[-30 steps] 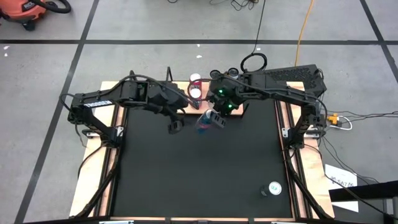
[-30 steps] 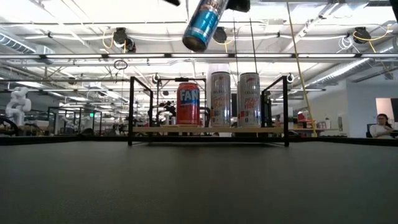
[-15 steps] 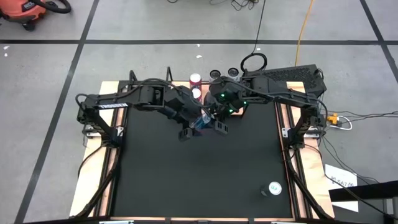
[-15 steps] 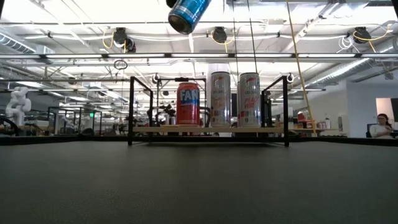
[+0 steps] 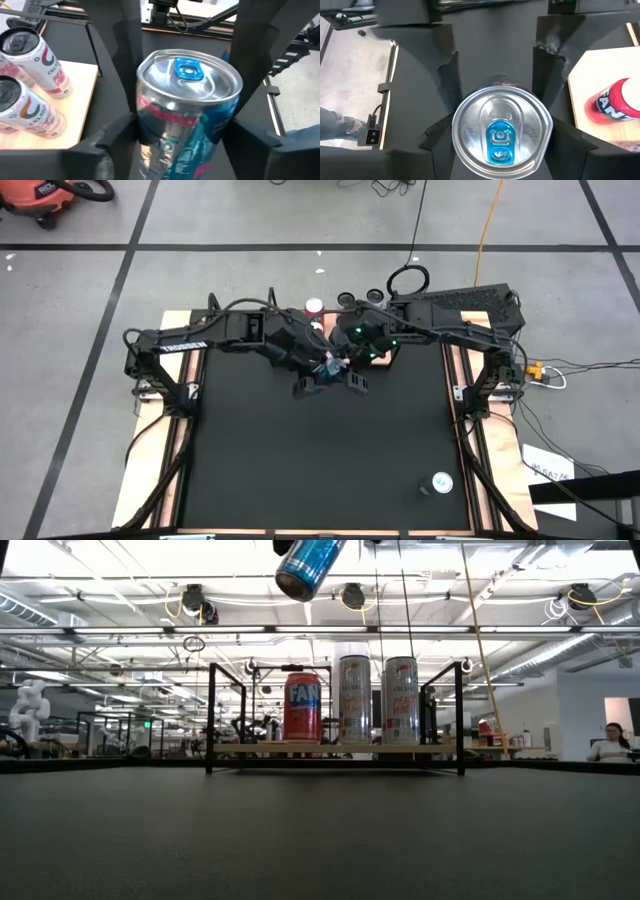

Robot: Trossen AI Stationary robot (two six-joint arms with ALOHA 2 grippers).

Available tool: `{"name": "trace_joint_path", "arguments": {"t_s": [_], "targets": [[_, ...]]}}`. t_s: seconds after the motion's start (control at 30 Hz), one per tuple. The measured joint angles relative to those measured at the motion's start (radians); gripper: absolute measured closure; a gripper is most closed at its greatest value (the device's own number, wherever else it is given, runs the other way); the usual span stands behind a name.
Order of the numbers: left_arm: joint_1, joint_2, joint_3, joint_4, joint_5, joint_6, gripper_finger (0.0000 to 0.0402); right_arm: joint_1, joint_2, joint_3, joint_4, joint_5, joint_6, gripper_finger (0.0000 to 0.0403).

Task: Place canned beverage on shelf
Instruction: Put the top blue soda can on the shelf

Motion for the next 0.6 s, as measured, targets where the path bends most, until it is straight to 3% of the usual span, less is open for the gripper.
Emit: {"name": "trace_joint_path", "arguments": {"t_s": [0.17,0.4,0.6], "targets": [[0.008,-0.001,0.002,-0.011,-0.002,0.012,0.0197,0.0,-0.012,-0.002,0.005,0.021,-0.013,0.0177],[0.009,-0.001,0.002,0.005,-0.014,0.026,0.0189,-0.008,-0.026,-0.003,0.01,0.031,-0.043,0.0166],[0.013,-0.017,-0.002,-0.025,-0.119,0.017,0.0188,-0.006,-0.059,0.0,0.032,0.227,0.004,0.0115]]}}
